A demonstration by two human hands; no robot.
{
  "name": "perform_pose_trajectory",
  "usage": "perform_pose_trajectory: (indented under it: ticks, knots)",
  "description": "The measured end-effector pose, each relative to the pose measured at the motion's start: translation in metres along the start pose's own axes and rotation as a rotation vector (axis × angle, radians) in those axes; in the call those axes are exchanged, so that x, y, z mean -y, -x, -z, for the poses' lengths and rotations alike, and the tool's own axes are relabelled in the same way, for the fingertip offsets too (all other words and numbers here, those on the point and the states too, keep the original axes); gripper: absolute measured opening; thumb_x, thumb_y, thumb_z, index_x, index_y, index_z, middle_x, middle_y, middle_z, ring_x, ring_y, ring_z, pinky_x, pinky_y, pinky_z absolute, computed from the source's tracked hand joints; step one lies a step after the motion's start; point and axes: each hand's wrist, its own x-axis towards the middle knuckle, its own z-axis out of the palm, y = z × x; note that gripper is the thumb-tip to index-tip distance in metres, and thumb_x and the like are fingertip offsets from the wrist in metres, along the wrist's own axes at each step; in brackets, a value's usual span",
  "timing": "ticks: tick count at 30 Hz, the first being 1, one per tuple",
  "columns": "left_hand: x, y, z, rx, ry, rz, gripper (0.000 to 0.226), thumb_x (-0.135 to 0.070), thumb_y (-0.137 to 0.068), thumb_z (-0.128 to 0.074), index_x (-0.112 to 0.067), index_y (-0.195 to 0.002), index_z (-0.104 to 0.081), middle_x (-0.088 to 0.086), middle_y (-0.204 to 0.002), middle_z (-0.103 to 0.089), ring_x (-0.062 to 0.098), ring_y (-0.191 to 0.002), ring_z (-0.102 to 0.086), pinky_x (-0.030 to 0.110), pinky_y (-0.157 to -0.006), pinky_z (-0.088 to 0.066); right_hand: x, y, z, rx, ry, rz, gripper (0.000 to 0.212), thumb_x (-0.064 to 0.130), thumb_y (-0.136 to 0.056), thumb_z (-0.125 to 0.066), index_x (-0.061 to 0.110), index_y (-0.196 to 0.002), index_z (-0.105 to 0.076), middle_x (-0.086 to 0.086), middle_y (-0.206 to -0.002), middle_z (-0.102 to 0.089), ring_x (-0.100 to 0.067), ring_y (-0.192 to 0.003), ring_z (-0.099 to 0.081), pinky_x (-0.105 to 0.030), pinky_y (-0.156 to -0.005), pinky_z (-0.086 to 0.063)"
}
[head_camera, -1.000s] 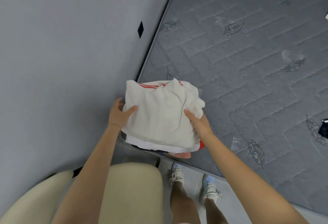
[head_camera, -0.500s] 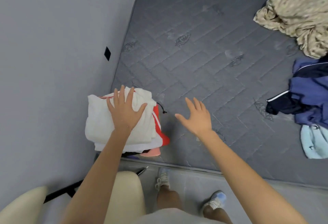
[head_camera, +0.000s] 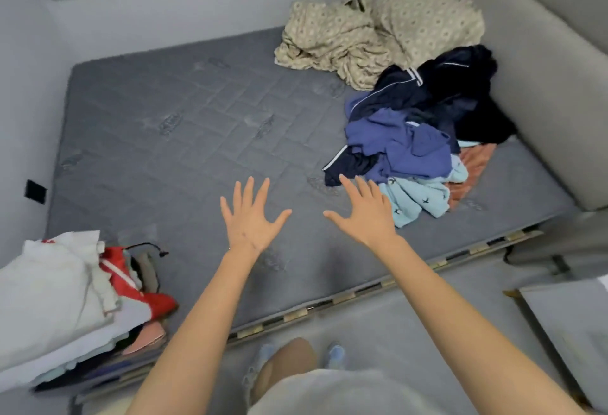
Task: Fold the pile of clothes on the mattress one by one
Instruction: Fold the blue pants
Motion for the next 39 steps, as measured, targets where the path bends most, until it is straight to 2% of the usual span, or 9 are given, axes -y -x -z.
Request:
perform_pose_trajectory:
  ticks: [4,9,19,26,30,34,39]
  knots:
    - [-0.090,-0.014,-0.020,0.049,0.005,-0.145,0.080,-0.072,-0.085,-0.040,-0.038,-0.152,-0.011,-0.002,-0.162,-0.002,0.020,-0.148,0.007,0.053,-0.116,0.006,-0.083,0.011,0.023,-0.030,-0.033,-0.130,0.084,0.068,-0.087,-0.046,0.034,-0.154,-0.008,-0.002,-0.161,-0.014,-0.028,-0.147,-0.009,-0.047,-0.116,-0.018]
    - [-0.152,-0.041,-0.038,0.075,-0.003,-0.247,0.080,-0.072,-0.085,-0.040,-0.038,-0.151,-0.011,-0.003,-0.162,-0.002,0.019,-0.148,0.006,0.052,-0.116,0.007,-0.148,0.010,0.035,-0.073,-0.093,-0.260,0.085,0.069,-0.085,-0.050,0.033,-0.153,-0.013,-0.002,-0.159,-0.019,-0.027,-0.146,-0.014,-0.047,-0.115,-0.021]
    - [-0.258,-0.157,-0.065,0.174,-0.006,-0.322,0.086,-0.073,-0.082,-0.045,-0.038,-0.152,-0.008,-0.002,-0.162,-0.002,0.019,-0.148,0.002,0.052,-0.116,0.006,-0.235,-0.073,0.068,-0.079,-0.198,-0.413,0.085,0.066,-0.087,-0.048,0.035,-0.153,-0.004,-0.005,-0.161,-0.010,-0.026,-0.148,-0.008,-0.046,-0.116,-0.019]
    - [-0.348,-0.216,-0.080,0.207,-0.073,-0.455,0.086,-0.074,-0.083,-0.040,-0.037,-0.152,-0.005,-0.002,-0.162,0.001,0.019,-0.148,0.005,0.053,-0.116,0.004,-0.307,-0.108,0.098,-0.146,-0.159,-0.481,0.085,0.066,-0.086,-0.049,0.032,-0.153,-0.011,-0.004,-0.159,-0.016,-0.025,-0.146,-0.010,-0.044,-0.114,-0.021]
    - [-0.383,-0.247,-0.103,0.257,-0.071,-0.426,0.087,-0.075,-0.083,-0.040,-0.037,-0.152,-0.002,0.000,-0.162,-0.003,0.017,-0.148,-0.008,0.053,-0.115,0.007,-0.345,-0.143,0.097,-0.077,-0.161,-0.467,0.085,0.066,-0.087,-0.048,0.033,-0.153,-0.008,-0.002,-0.160,-0.010,-0.025,-0.147,-0.005,-0.046,-0.116,-0.017]
    - [-0.415,-0.281,-0.148,0.329,-0.074,-0.353,0.090,-0.073,-0.084,-0.043,-0.035,-0.152,0.002,0.002,-0.162,-0.003,0.018,-0.148,-0.006,0.054,-0.116,0.003,-0.389,-0.194,0.083,-0.042,-0.125,-0.400,0.085,0.066,-0.086,-0.051,0.032,-0.154,-0.011,-0.004,-0.161,-0.011,-0.026,-0.147,-0.008,-0.046,-0.116,-0.018]
    - [-0.447,-0.315,-0.219,0.445,0.033,-0.188,0.095,-0.072,-0.082,-0.049,-0.032,-0.153,0.000,0.001,-0.161,-0.013,0.018,-0.147,-0.013,0.056,-0.117,-0.001,-0.450,-0.278,0.051,0.151,-0.076,-0.264,0.088,0.064,-0.088,-0.051,0.031,-0.154,-0.003,-0.006,-0.162,-0.003,-0.029,-0.149,-0.004,-0.049,-0.117,-0.016]
